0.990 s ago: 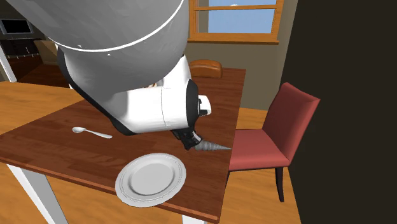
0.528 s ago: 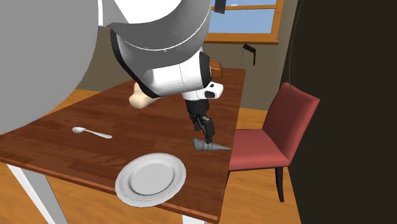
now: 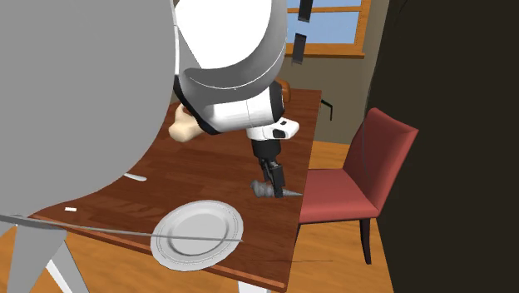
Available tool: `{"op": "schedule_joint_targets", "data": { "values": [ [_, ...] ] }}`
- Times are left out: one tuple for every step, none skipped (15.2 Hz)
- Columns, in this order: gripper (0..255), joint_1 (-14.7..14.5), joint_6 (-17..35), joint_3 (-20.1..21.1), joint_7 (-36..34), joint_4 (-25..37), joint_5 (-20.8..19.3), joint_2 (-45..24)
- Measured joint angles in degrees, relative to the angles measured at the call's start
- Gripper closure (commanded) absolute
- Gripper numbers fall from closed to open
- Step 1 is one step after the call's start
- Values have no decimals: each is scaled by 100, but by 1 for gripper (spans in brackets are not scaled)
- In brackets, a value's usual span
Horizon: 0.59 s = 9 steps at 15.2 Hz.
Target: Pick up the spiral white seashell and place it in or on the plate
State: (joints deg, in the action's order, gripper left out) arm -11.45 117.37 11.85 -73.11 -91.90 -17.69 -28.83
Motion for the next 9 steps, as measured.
{"op": "schedule_joint_targets", "data": {
  "values": [
    [0,0,30,-6,-8,-1,-9,-32],
    [0,1,57,-9,-13,-19,-14,-42],
    [0,1,61,-11,-14,-12,-16,-53],
    [0,1,67,-12,-15,-14,-17,-56],
    [0,1,69,-12,-15,-13,-18,-58],
    [0,1,70,-12,-16,-13,-18,-58],
    [0,1,70,-12,-16,-13,-18,-59],
    [255,1,70,-12,-16,-13,-18,-59],
    [255,1,70,-12,-16,-13,-18,-59]
  ]
}}
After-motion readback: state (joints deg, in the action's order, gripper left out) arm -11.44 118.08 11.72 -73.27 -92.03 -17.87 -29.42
